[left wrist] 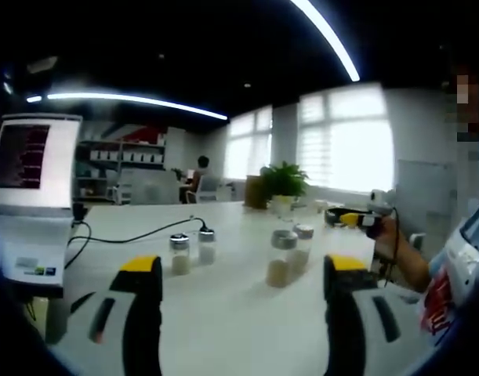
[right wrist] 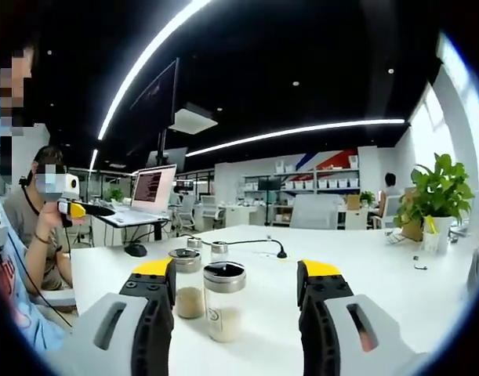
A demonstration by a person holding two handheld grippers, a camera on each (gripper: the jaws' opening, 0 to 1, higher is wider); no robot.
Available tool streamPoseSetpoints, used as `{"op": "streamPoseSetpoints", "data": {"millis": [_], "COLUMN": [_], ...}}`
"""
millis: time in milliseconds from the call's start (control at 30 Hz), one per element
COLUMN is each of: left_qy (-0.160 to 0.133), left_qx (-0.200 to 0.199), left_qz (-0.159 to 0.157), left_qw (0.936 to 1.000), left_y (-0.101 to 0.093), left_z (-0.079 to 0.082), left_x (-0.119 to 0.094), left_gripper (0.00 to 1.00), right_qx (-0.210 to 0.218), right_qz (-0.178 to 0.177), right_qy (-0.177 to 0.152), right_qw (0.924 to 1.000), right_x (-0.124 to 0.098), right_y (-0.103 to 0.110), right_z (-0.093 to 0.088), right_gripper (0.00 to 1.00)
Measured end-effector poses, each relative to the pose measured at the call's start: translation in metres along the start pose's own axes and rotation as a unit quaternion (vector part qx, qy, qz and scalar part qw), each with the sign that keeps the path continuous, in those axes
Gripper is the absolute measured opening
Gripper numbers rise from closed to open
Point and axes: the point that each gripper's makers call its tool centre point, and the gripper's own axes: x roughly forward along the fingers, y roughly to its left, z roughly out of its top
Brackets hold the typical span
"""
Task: Rotate the seasoning bottle until the label or dispensing opening points toward the visible target arrow and the bottle remains upright within the marked orientation range
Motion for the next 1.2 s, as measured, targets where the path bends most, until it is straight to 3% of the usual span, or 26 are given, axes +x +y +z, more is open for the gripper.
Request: {"op": "streamPoseSetpoints", "data": {"millis": [233, 500, 833, 1200], "left_qy": [-0.006, -0.016, -0.049, -0.047], "left_qx": [-0.003, -0.011, -0.03, -0.029], "left_qz": [-0.011, -0.016, -0.018, -0.027], "left_qw": [0.9999, 0.9997, 0.9982, 0.9981], "left_y": [-0.006, -0.01, -0.014, -0.021], "left_z": [0.001, 0.004, 0.016, 0.017], "left_x": [0.004, 0.005, 0.008, 0.014], "left_gripper": [0.9, 0.91, 0.99, 0.97], "right_qx": [-0.018, -0.01, -0.013, -0.024], "right_qz": [-0.026, -0.048, -0.054, -0.047], "right_qy": [0.002, 0.01, 0.012, 0.011], "right_qw": [0.9995, 0.9987, 0.9984, 0.9985], "right_x": [-0.021, -0.037, -0.045, -0.047], "right_y": [0.0, -0.004, -0.002, 0.001], "right_z": [0.003, -0.007, -0.01, -0.008], "right_gripper": [0.72, 0.82, 0.85, 0.85]}}
